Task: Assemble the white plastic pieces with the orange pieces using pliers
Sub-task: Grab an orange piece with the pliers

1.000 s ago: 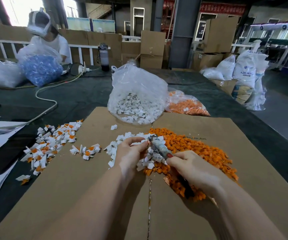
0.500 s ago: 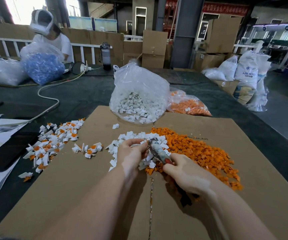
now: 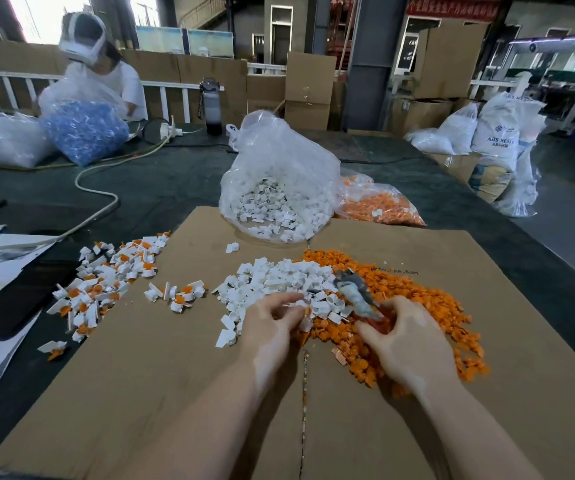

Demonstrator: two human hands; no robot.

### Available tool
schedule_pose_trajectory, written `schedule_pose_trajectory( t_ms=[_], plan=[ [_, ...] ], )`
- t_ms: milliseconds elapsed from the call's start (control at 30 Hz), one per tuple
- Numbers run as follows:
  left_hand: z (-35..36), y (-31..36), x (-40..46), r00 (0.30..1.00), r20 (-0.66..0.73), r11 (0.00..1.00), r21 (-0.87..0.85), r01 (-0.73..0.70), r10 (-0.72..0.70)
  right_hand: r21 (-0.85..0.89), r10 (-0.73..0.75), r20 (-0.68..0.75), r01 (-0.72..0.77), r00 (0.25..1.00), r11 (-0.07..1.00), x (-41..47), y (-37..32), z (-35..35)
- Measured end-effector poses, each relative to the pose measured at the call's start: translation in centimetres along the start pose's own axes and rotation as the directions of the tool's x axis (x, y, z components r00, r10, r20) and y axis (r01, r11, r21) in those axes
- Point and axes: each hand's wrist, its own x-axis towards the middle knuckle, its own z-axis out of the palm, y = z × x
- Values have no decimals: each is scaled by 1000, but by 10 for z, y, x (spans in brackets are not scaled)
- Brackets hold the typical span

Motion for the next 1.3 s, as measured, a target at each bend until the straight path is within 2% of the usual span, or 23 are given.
schedule_pose_trajectory(
  t_ms=[67,133,267,300,367,433,500,667,900,1033,1167,1233,1300],
  plan=[
    [-2,-6,-5,997,51,983,169,-68,60,-192,-8,-45,-1,999,981,4,11,4],
    [-3,-8,-9,991,79,956,265,-126,109,-331,-29,-45,12,999,944,5,20,8],
    [-3,-8,-10,984,98,935,311,-172,148,-484,-50,-56,17,997,875,2,22,9],
    [-4,-8,-10,984,97,937,305,-170,147,-467,-113,-87,60,990,882,1,18,10],
    [-3,-8,-10,987,92,948,277,-155,134,-275,-319,-174,265,932,924,-3,9,17],
    [-2,-7,-10,986,104,964,219,-149,129,-89,-458,-247,451,854,888,-12,-6,29],
    [-2,-7,-12,985,118,968,200,-150,129,7,-516,-249,535,819,845,-19,-17,38],
    [-8,-8,-17,971,195,959,218,-180,138,165,-429,-249,475,868,865,-24,-20,53],
    [-4,-8,-23,960,201,933,263,-245,195,125,-449,-333,511,829,850,-29,-20,53],
    [-9,-3,-24,972,52,948,216,-235,229,103,-411,-372,477,833,873,-29,-20,52],
    [-45,11,-1,936,-189,924,302,-234,299,117,-368,-407,448,836,887,-29,-20,53],
    [-69,16,15,904,-302,902,399,-167,302,95,-377,-428,455,821,885,-29,-21,54],
    [-90,14,31,887,-363,812,583,-21,284,68,-387,-448,462,806,884,-29,-21,55]
  ],
)
